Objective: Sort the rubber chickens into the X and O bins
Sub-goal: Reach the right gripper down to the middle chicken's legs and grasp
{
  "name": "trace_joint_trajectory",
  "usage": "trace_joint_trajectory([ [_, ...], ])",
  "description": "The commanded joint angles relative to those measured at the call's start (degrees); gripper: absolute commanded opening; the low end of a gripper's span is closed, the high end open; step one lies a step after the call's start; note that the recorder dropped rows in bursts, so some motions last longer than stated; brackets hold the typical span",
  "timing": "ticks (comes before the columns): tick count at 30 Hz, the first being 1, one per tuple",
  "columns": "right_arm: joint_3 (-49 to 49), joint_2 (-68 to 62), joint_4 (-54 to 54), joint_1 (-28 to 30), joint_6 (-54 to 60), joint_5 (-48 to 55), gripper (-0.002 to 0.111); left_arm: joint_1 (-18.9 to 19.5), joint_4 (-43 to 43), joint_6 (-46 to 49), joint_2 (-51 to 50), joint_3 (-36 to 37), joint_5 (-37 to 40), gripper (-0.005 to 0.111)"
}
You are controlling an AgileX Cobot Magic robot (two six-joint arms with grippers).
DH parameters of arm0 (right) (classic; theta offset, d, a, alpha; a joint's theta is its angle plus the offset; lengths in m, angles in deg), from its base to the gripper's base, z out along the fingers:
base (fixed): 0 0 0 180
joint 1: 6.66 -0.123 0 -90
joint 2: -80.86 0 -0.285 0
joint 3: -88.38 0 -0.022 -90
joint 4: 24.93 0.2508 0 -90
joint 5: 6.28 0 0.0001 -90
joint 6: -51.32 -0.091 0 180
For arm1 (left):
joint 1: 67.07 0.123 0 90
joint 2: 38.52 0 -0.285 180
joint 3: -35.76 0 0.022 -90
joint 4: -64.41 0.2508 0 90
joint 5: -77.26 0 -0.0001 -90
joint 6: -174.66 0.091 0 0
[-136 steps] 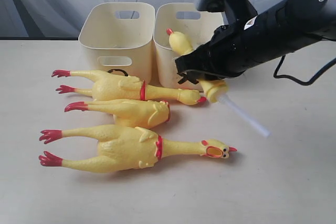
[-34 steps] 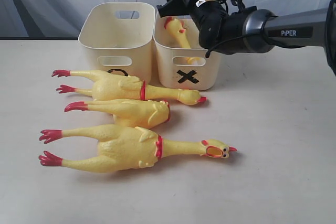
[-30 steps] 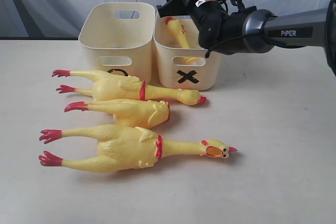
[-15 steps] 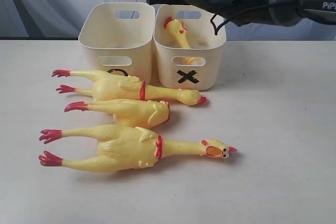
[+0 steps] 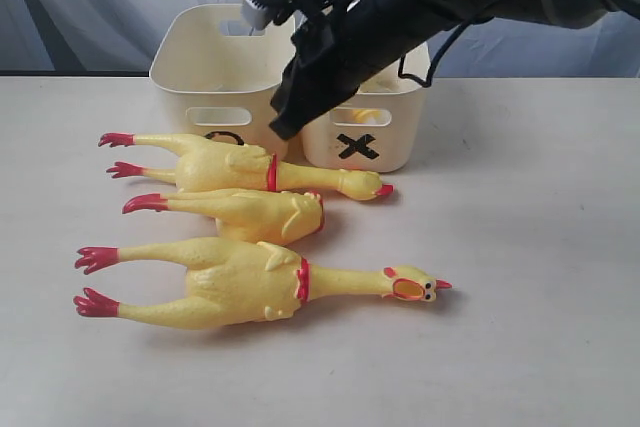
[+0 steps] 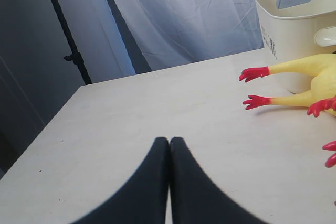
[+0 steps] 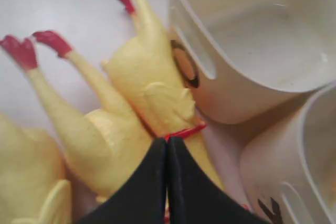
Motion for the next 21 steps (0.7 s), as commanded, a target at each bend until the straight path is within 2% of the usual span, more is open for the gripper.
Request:
trace_joint_trajectory([
  [1,0.30,0.53,-0.24,-2.76,5.96,1.93,-0.001,0.16,0.35,-0.23,0.21,0.29,-0.54,0.000],
  [10,0.30,-1.06,-2.34,-8.80,7.00,0.20,0.000,0.16,0.35,-0.23,0.21,0.29,-0.54,0.000],
  [13,0.30,-2.52,-4.60,-9.91,7.00,0.20,0.015,0.16,0.35,-0.23,0.21,0.29,-0.54,0.000],
  [18,0.30,-5.05,-5.74,-10.36,6.73,0.50,0.057,0.16,0.48,-0.23,0.21,0.29,-0.54,0.000],
  [20,0.30,-5.69,-5.98,-10.36,6.45,-0.04,0.065,0.16,0.48,-0.23,0.21,0.29,-0.54,0.000],
  [21,0.30,-6.04,-5.98,-10.36,6.45,-0.16,0.065,0.16,0.48,-0.23,0.21,0.29,-0.54,0.000],
])
